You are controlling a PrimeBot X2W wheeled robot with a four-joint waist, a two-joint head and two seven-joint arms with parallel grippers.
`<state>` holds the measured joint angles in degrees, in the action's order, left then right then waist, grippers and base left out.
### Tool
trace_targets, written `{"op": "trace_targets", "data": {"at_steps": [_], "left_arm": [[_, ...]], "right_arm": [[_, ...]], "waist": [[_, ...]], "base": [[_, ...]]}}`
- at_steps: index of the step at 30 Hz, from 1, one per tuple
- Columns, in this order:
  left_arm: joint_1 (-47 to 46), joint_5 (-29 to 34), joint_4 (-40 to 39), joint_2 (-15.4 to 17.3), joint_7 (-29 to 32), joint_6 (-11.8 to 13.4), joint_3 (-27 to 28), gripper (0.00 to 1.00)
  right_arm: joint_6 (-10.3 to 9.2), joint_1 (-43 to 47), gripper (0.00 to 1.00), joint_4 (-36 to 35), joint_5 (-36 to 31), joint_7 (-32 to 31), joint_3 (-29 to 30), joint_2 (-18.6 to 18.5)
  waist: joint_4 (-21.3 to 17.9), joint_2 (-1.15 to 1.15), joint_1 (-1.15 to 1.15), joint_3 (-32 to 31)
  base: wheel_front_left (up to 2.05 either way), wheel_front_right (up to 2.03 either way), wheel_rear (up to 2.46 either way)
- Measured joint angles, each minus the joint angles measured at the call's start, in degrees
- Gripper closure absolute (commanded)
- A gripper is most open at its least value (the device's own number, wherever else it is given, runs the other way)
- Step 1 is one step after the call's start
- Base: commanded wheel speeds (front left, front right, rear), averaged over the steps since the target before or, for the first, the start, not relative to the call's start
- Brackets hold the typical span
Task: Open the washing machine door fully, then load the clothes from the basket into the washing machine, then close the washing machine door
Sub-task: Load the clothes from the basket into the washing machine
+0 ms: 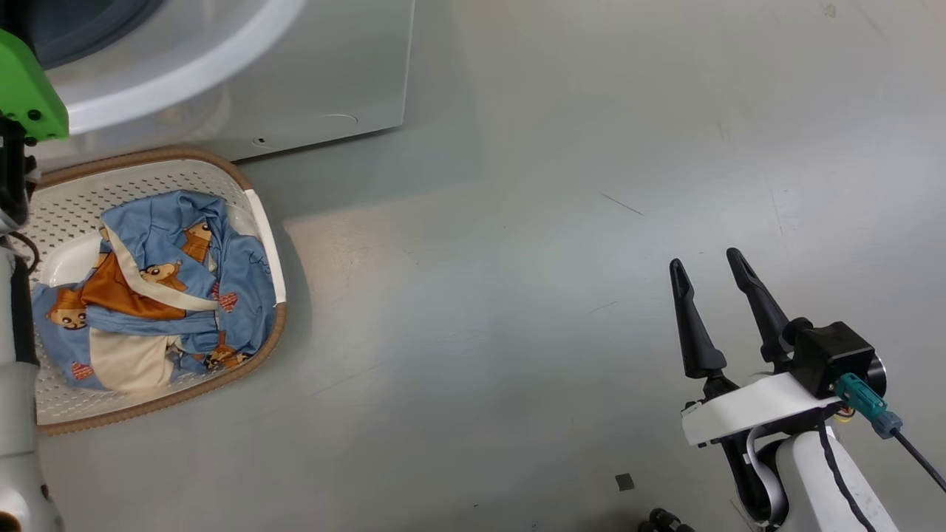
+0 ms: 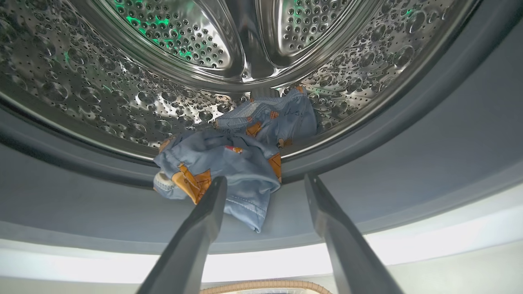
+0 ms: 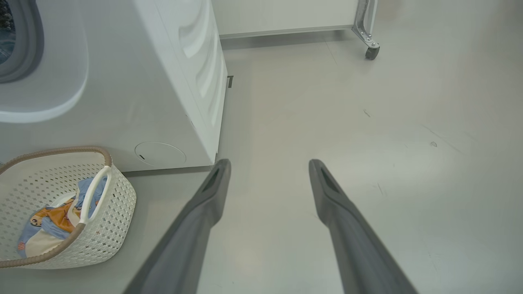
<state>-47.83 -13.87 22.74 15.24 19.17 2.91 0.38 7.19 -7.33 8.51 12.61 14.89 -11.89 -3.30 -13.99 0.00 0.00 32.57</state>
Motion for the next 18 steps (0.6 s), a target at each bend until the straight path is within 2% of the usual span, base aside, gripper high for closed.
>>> {"op": "trace_targets", "data": {"at_steps": [18], "left_arm": [[-8.5, 3.8, 13.0, 3.5, 3.2, 0.1, -2.3, 0.0]], "right_arm": [[0.0, 3.3, 0.0, -0.9, 0.0, 0.0, 1.0, -0.6]], "waist": [[-2.3, 0.0, 0.0, 0.9]], "base": [[0.0, 0.0, 0.0]]}}
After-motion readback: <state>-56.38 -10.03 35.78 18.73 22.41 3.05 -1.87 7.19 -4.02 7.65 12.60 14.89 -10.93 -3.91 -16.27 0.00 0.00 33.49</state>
